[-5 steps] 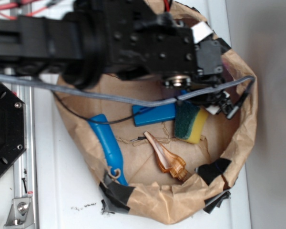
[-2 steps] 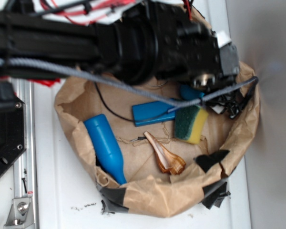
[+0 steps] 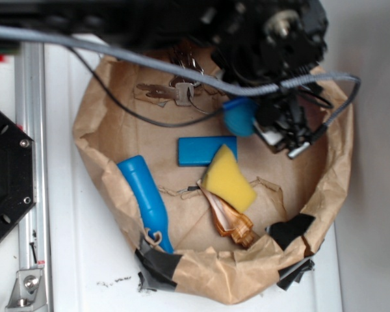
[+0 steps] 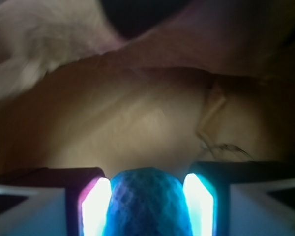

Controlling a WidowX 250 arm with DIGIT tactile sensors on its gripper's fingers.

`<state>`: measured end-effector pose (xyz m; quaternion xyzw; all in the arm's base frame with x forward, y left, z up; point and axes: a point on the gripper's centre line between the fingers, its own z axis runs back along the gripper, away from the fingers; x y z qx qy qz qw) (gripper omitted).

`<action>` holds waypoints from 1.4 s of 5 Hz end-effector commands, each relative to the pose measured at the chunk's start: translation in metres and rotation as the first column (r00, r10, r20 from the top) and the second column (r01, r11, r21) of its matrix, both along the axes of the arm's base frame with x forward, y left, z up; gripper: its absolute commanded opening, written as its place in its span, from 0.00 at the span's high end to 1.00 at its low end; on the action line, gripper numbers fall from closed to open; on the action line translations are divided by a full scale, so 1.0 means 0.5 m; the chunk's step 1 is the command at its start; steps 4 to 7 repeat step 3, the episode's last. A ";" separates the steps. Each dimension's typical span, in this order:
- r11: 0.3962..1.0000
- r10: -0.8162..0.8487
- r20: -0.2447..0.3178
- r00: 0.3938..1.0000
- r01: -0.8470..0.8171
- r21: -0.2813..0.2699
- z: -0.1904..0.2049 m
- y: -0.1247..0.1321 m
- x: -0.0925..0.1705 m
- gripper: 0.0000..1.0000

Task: Grab the blue ball.

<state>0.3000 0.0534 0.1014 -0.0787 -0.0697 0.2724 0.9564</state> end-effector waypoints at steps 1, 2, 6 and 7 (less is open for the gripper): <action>0.948 -0.319 0.149 0.936 0.314 0.060 0.141 -0.025 -0.041 1.00; 0.905 -0.426 0.128 0.895 0.420 0.073 0.139 -0.064 -0.074 1.00; 0.900 -0.436 0.092 0.895 0.431 0.066 0.132 -0.063 -0.084 1.00; 0.900 -0.436 0.092 0.895 0.431 0.066 0.132 -0.063 -0.084 1.00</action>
